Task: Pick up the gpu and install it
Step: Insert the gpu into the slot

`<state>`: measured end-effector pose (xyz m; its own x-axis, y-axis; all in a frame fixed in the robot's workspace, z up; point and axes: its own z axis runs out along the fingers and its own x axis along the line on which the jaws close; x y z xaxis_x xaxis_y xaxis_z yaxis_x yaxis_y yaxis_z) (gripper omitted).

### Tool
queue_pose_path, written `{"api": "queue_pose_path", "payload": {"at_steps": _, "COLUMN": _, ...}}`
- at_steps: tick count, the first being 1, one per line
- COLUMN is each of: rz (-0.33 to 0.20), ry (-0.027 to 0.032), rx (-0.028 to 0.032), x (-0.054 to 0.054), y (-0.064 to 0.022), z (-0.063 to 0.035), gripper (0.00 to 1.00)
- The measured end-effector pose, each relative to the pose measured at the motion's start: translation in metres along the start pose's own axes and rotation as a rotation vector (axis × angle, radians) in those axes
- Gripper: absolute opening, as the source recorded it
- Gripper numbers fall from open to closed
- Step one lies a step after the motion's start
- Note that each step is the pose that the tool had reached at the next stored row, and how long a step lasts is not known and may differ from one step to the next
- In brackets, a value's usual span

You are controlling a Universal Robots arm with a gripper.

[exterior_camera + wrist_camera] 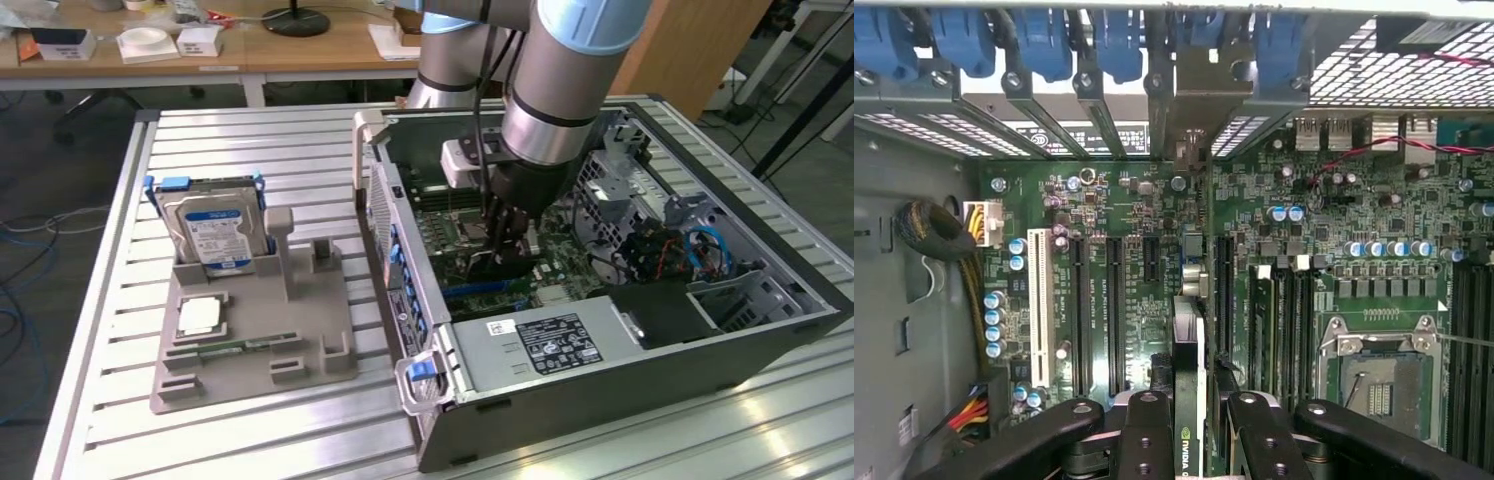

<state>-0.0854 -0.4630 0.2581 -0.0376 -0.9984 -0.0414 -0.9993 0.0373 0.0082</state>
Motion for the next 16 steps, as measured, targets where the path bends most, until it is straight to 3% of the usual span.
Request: {"api": "queue_pose_path", "payload": {"at_steps": 16, "rz": 0.000, "ry": 0.0016, "rx": 0.0011, "x": 0.0020, "y": 0.0009, "z": 0.0090, "gripper": 0.26}}
